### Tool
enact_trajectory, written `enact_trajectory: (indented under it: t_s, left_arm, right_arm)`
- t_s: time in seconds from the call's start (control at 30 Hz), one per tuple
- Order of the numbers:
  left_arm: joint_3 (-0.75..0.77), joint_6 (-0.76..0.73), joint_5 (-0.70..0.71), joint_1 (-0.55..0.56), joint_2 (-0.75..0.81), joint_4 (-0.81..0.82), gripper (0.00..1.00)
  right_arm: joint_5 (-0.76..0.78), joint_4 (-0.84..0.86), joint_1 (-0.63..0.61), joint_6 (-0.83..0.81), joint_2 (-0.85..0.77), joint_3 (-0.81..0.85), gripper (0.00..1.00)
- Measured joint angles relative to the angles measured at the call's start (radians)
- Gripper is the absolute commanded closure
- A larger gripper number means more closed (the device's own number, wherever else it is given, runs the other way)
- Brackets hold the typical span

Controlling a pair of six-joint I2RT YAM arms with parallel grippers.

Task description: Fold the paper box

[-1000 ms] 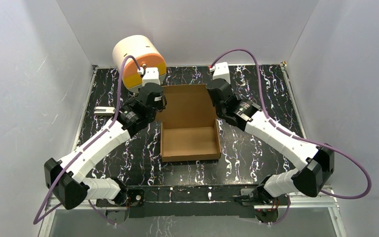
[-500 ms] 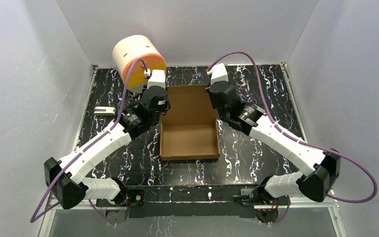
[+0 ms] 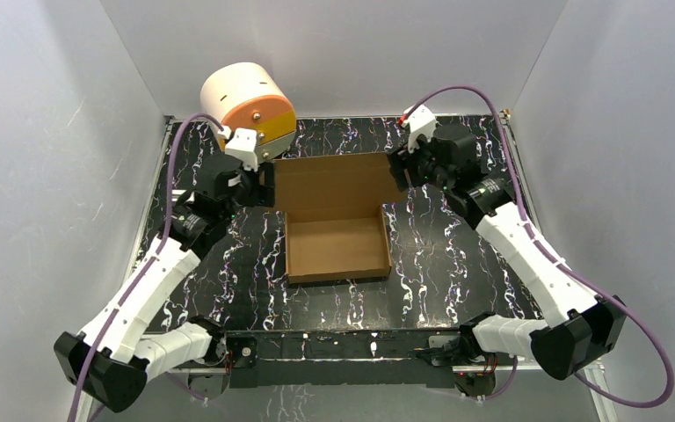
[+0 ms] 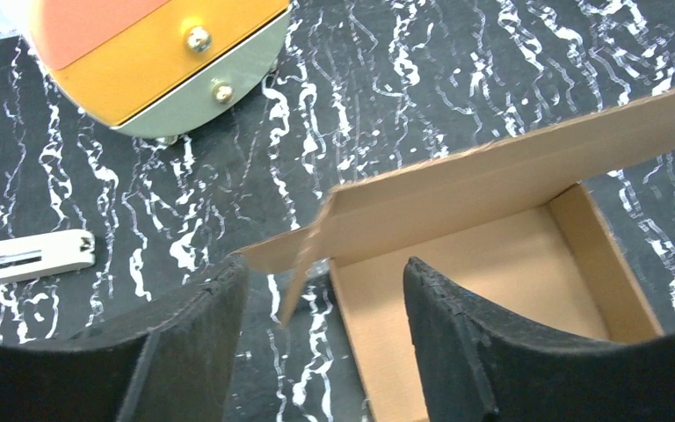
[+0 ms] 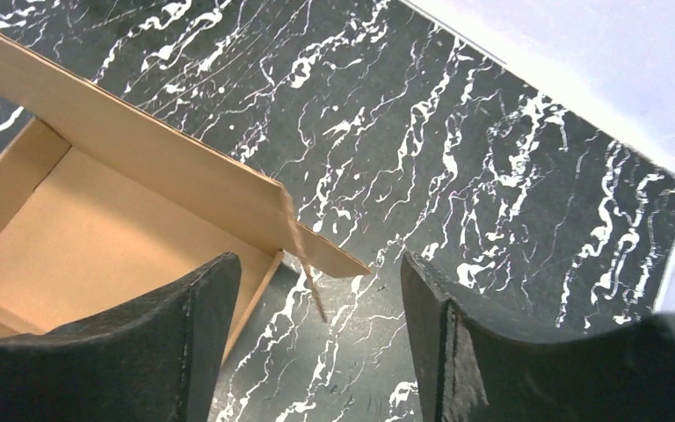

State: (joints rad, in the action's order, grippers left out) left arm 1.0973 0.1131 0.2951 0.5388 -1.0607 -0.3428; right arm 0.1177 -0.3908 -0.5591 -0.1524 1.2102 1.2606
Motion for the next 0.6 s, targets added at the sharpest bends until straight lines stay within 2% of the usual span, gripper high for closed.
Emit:
enact_trajectory:
  t_s: [0.17,0.47,0.6]
  left_arm:
    - [-0.024,-0.06,-0.182,-0.143,0.035,-0.011,0.22]
    - [-0.053,-0.18,-0.519,-0.341,0.014,0.008,0.19]
    - [-0.053,-0.219,-0.626,-0.372,-0.026,0.011,0.19]
  right_arm:
    - [-0.219,-0.019,0.132,-0.062,0.002,-0.027,0.12]
    - [-0.479,0.055,0.264,-0.143,0.043,-0.092,0.13]
    - [-0.559,0.104,0.311,-0.174,0.054,-0.151,0.15]
